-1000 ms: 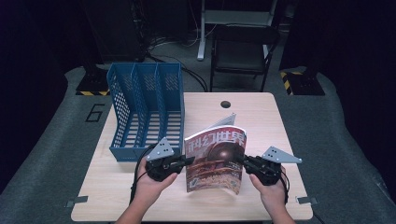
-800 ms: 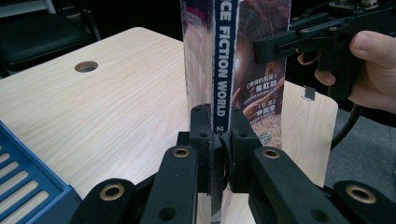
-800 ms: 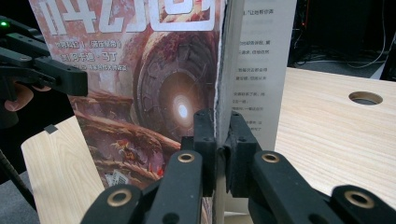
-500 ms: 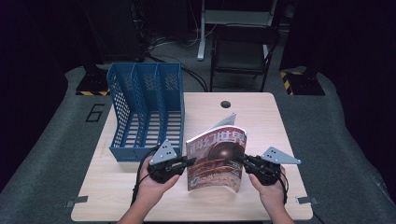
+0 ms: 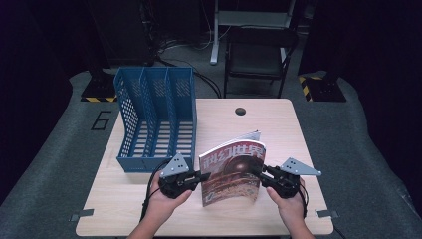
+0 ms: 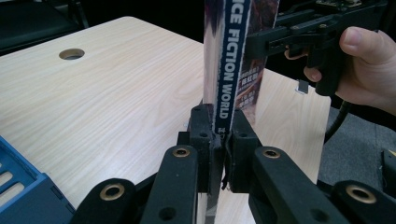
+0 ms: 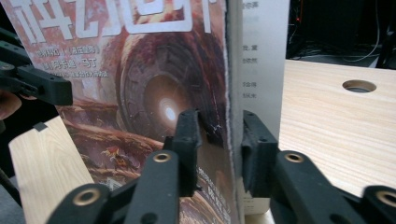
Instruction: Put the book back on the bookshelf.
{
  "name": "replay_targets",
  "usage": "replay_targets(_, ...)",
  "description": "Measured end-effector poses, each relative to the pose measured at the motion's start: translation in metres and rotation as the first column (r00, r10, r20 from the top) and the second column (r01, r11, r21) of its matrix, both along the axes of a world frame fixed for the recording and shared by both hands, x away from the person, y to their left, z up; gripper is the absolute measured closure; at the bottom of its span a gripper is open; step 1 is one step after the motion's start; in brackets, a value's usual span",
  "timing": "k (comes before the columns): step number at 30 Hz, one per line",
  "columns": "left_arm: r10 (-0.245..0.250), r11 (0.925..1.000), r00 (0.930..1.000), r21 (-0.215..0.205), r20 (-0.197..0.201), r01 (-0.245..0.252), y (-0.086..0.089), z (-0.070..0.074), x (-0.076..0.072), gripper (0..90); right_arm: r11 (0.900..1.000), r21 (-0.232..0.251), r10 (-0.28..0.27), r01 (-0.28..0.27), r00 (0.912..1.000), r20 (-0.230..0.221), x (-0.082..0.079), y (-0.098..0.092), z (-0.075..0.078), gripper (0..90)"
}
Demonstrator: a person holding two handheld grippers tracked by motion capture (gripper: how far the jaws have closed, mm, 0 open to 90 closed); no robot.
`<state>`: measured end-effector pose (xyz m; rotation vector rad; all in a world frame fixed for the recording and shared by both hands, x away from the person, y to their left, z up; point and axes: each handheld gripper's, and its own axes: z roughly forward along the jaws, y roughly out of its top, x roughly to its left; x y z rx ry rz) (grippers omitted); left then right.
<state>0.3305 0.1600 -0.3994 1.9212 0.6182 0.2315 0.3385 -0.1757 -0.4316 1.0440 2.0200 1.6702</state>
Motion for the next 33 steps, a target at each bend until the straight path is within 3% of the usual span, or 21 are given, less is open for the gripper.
replay_targets(3, -0.004, 1.0000, 1.0000, 0.003, -0.004, 0.004, 0.000, 0.000, 0.000, 83.8, 1.000, 0.004, 0.003, -0.003, 1.0000, -0.009, 0.000, -0.001, -0.002, 65.6)
replay_targets(7, -0.009, 1.0000, 0.9998, 0.002, -0.016, 0.009, 0.001, 0.001, 0.001, 83.7, 0.999, -0.031, 0.016, -0.017, 0.9994, -0.030, 0.002, -0.002, -0.008, 61.7)
replay_targets(14, -0.030, 0.9993, 0.9995, 0.021, -0.012, 0.030, 0.001, 0.002, 0.002, 83.7, 0.993, -0.112, 0.022, -0.035, 0.9933, -0.114, 0.005, -0.005, -0.028, 59.3)
replay_targets(23, -0.044, 0.9985, 0.9988, 0.031, -0.024, 0.044, 0.001, 0.003, 0.003, 83.7, 0.985, -0.155, 0.041, -0.079, 0.9720, -0.231, 0.004, -0.007, -0.051, 61.4)
replay_targets(28, -0.052, 0.9973, 0.9986, 0.052, -0.014, 0.052, 0.001, 0.004, 0.005, 83.6, 0.969, -0.228, 0.033, -0.101, 0.9582, -0.284, 0.006, -0.005, -0.066, 66.1)
replay_targets(29, -0.052, 0.9974, 0.9985, 0.050, -0.014, 0.053, 0.001, 0.004, 0.005, 83.6, 0.968, -0.231, 0.028, -0.100, 0.9548, -0.296, 0.006, -0.004, -0.068, 66.6)
replay_targets(30, -0.051, 0.9976, 0.9986, 0.047, -0.014, 0.051, 0.001, 0.004, 0.005, 83.7, 0.967, -0.235, 0.027, -0.096, 0.9588, -0.283, 0.007, -0.005, -0.070, 67.2)
replay_targets(33, -0.055, 0.9975, 0.9983, 0.044, -0.018, 0.056, 0.000, 0.004, 0.005, 83.7, 0.971, -0.221, 0.022, -0.093, 0.9528, -0.303, 0.006, -0.005, -0.072, 68.8)
